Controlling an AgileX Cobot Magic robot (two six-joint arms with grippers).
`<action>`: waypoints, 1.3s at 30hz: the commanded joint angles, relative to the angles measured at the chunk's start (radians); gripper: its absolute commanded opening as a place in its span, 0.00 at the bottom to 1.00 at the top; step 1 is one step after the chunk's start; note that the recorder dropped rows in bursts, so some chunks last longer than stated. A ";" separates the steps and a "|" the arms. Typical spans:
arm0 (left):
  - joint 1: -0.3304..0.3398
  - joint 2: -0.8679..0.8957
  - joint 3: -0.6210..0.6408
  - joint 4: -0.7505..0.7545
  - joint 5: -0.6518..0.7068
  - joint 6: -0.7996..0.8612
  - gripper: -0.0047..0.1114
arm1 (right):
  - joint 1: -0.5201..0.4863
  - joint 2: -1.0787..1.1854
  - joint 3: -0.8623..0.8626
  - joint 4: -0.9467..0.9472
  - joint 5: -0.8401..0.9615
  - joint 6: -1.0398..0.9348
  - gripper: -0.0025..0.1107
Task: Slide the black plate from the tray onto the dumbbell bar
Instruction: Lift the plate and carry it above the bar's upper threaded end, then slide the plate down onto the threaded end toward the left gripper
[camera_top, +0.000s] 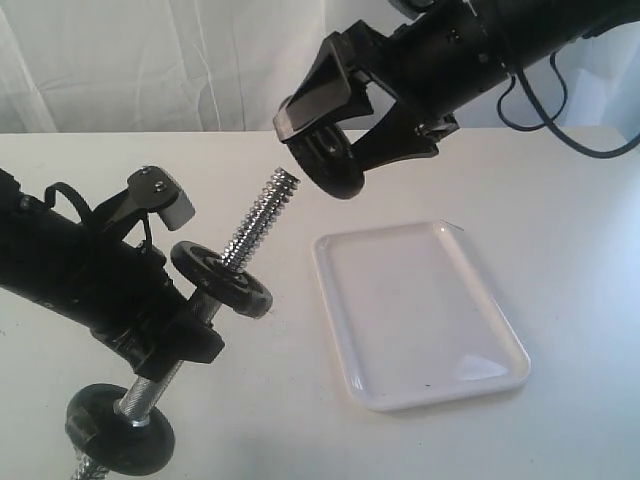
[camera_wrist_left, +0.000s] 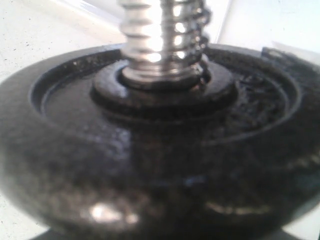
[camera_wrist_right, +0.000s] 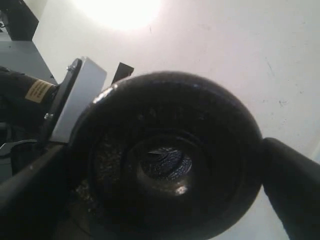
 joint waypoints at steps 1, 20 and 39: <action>0.001 -0.053 -0.032 -0.113 0.039 0.013 0.04 | 0.015 -0.023 -0.005 0.069 -0.002 0.011 0.02; 0.001 -0.053 -0.032 -0.115 0.072 0.018 0.04 | 0.052 -0.013 -0.005 0.048 -0.002 0.016 0.02; 0.001 -0.053 -0.032 -0.146 0.082 0.066 0.04 | 0.052 0.028 -0.005 0.043 -0.002 -0.030 0.02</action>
